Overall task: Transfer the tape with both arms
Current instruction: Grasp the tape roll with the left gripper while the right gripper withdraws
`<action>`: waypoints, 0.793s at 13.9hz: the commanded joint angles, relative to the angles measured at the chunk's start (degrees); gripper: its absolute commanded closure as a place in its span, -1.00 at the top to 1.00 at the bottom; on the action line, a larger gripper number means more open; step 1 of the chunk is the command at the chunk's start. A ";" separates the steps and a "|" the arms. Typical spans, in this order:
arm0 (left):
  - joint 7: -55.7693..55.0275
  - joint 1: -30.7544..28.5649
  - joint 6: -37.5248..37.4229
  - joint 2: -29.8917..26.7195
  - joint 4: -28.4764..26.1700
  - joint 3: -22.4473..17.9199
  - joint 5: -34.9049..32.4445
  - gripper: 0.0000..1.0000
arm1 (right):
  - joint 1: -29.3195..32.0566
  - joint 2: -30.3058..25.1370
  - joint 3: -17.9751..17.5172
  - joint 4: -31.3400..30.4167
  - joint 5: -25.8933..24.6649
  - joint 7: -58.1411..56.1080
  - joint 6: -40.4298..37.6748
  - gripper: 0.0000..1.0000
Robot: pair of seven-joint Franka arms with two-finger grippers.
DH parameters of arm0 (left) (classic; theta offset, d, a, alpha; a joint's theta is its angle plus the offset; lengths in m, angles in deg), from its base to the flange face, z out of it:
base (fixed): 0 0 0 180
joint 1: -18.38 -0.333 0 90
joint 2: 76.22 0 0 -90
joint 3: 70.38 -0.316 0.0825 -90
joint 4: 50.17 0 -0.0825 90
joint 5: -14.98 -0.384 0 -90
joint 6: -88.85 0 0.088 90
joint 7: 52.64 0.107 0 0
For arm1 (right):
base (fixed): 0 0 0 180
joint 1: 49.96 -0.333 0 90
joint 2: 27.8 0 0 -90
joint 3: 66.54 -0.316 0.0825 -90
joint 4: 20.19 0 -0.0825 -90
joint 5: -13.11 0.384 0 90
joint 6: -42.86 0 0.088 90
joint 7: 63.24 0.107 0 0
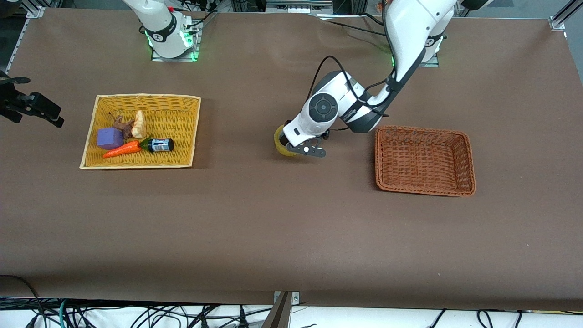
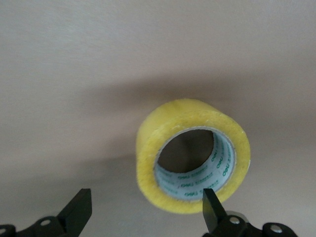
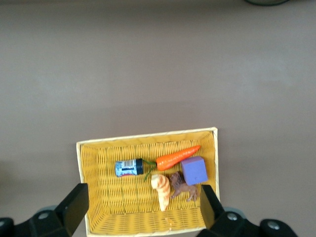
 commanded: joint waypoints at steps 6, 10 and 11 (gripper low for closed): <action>-0.69 0.95 6.17 5.63 1.35 -0.53 -10.00 -0.07 | 1.28 1.12 0.46 1.75 0.32 -1.96 -3.86 1.00; -0.87 0.34 5.39 4.76 1.44 -0.44 -9.74 -1.00 | 1.28 1.47 0.46 1.75 0.15 -1.96 -3.96 1.00; -0.87 0.16 4.69 3.97 1.44 -0.44 -9.74 -1.00 | 1.28 1.73 0.46 1.92 0.24 -1.96 -3.95 1.00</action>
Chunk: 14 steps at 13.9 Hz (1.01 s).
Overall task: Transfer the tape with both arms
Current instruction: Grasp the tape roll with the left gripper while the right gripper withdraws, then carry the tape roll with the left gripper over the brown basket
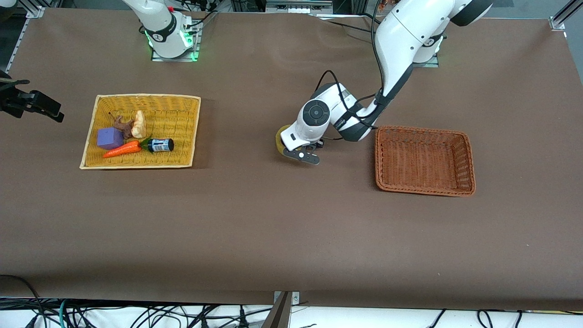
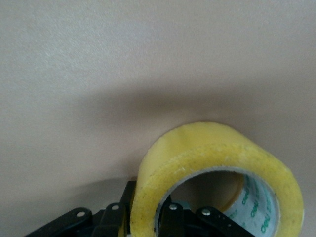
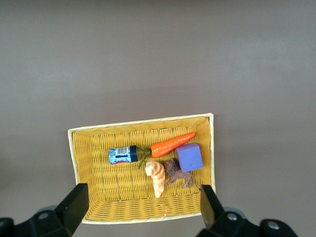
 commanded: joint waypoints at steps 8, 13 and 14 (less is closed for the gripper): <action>1.53 -12.85 -29.44 -13.85 4.99 -0.26 -2.05 -1.00 | 0.59 1.32 -0.36 2.71 0.16 -1.73 -1.41 1.00; 23.92 -27.45 -33.41 -14.57 2.37 -0.17 -2.05 -1.00 | 0.59 1.32 -0.36 2.71 0.16 -1.73 -1.49 1.00; 25.87 -29.56 -33.32 -14.65 1.05 -0.09 -2.14 -1.00 | 0.59 1.32 -0.36 2.71 0.16 -1.73 -1.49 1.00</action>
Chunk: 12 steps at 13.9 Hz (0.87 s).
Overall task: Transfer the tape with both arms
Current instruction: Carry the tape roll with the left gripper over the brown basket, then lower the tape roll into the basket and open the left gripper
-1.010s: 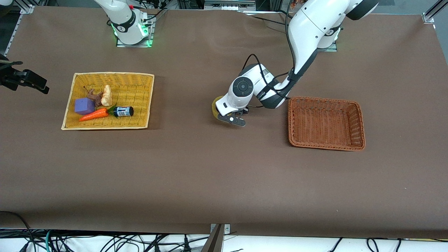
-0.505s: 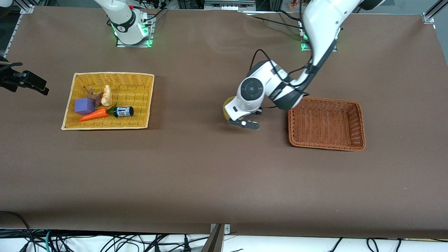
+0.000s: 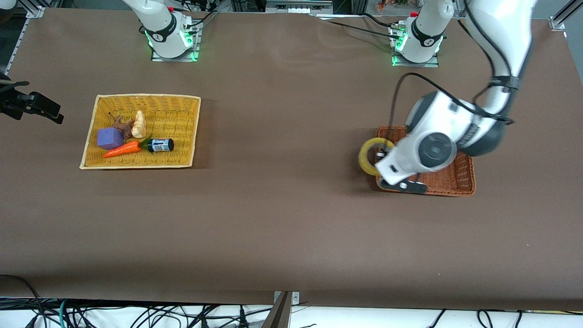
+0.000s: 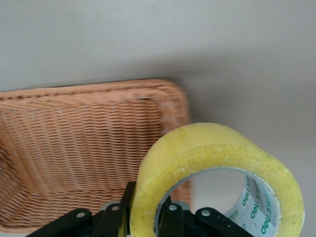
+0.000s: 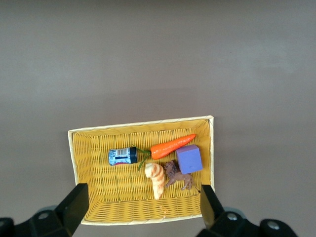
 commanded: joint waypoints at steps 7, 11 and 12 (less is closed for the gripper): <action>18.75 -11.52 7.36 2.07 -11.29 1.05 -9.67 -0.88 | 0.06 0.80 -0.87 1.87 0.25 -1.09 -1.28 1.00; 19.81 -12.23 6.62 0.06 -10.17 1.93 -10.57 1.00 | 0.15 0.89 -0.87 1.87 0.25 -1.08 -1.20 1.00; 19.81 -12.40 5.91 -1.43 -9.46 3.32 -10.22 1.00 | 0.06 0.89 -0.87 1.87 0.25 -1.08 -1.28 1.00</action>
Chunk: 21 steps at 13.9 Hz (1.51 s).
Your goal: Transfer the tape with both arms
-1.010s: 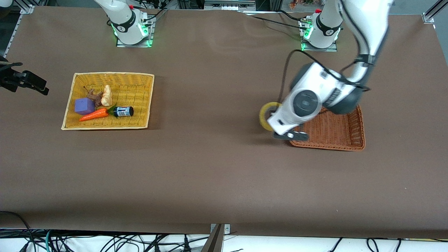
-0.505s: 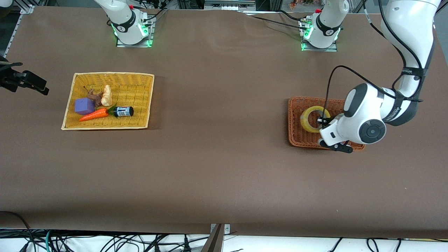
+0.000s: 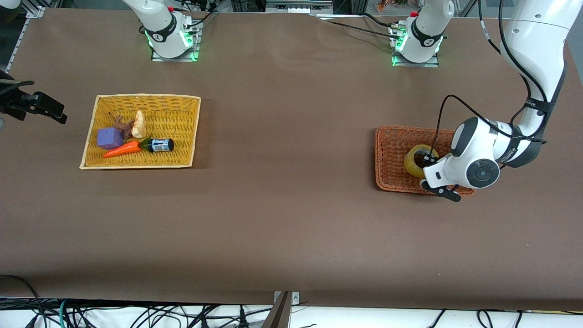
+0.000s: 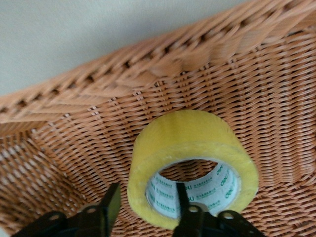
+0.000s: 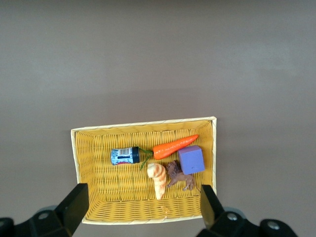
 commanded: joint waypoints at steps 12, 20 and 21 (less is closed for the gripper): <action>-9.86 11.81 -18.59 -24.33 16.01 -9.85 10.50 1.00 | 0.11 1.63 -0.28 1.85 0.16 -2.21 -0.92 1.00; -10.03 18.89 -10.68 -32.78 5.72 -20.20 19.05 1.00 | 0.19 1.63 -0.19 1.85 0.52 -2.38 -1.01 1.00; -10.12 19.51 -10.86 -32.87 5.72 -20.20 18.34 1.00 | 0.19 1.63 -0.28 1.85 0.52 -2.38 -0.92 1.00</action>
